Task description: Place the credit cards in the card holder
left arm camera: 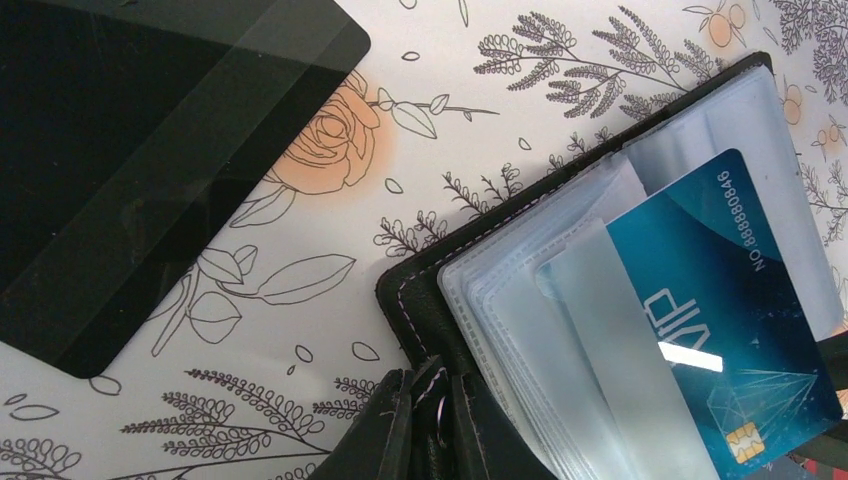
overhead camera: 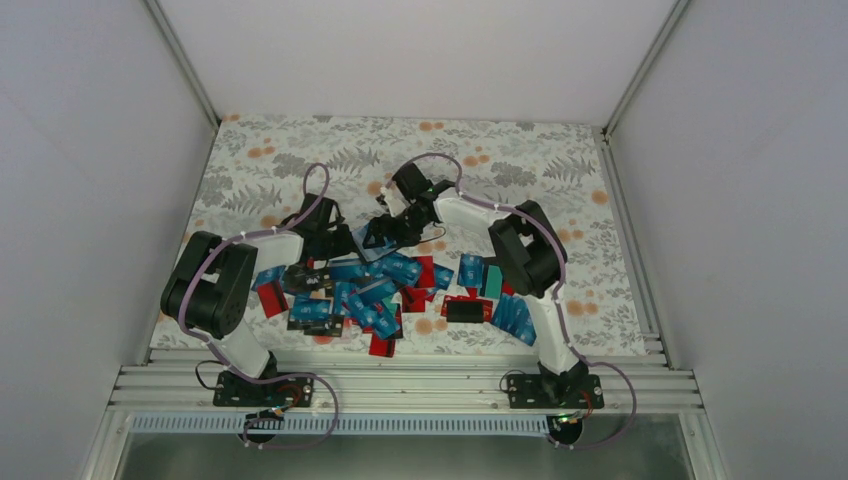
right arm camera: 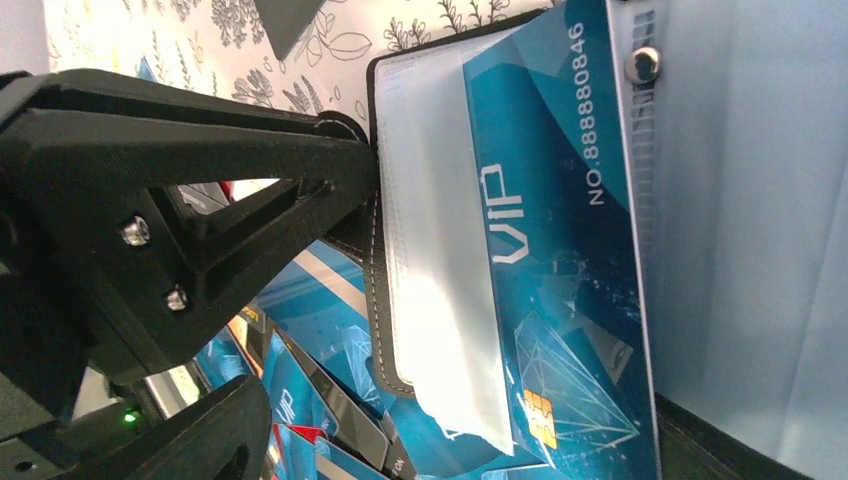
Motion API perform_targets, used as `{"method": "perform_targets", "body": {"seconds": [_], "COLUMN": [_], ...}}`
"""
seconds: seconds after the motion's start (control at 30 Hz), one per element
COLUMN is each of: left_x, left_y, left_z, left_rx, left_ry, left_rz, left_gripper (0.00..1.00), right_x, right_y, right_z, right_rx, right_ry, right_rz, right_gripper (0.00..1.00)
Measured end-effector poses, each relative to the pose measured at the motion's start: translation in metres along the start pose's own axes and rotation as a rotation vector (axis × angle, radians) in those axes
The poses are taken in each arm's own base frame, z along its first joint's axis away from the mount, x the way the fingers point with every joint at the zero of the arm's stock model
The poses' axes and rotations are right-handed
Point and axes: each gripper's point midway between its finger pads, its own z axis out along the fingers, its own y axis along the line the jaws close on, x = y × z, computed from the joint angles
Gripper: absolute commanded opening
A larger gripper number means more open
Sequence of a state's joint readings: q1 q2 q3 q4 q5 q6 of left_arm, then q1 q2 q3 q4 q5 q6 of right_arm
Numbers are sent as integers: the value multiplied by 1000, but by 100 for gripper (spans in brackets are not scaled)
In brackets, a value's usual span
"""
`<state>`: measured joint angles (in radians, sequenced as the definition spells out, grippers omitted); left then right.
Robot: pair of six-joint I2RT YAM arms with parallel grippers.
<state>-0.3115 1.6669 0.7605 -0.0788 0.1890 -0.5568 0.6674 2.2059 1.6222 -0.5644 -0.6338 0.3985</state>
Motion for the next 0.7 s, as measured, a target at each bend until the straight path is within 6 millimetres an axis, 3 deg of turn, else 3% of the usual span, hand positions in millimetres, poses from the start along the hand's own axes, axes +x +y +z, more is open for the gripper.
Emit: {"method": "perform_targets", "body": {"seconds": [0.07, 0.1, 0.13, 0.3, 0.5, 0.7], "left_x": [1, 1, 1, 1, 1, 1], "left_y": [0, 0, 0, 0, 0, 0], "left_z": [0, 0, 0, 0, 0, 0], "left_rx": [-1, -1, -1, -1, -3, -3], "left_ry": [3, 3, 4, 3, 5, 5], "left_rz": [1, 3, 3, 4, 7, 15], "left_gripper": [9, 9, 9, 9, 9, 9], "right_x": [1, 2, 3, 9, 8, -11], "right_y": [-1, -1, -2, -9, -14, -13], "right_z": [-1, -2, -4, -9, -16, -24], "right_rx": [19, 32, 42, 93, 148, 190], "right_ry": [0, 3, 4, 21, 6, -58], "right_rz": [-11, -18, -20, -32, -45, -72], "right_gripper": [83, 93, 97, 98, 81, 70]}}
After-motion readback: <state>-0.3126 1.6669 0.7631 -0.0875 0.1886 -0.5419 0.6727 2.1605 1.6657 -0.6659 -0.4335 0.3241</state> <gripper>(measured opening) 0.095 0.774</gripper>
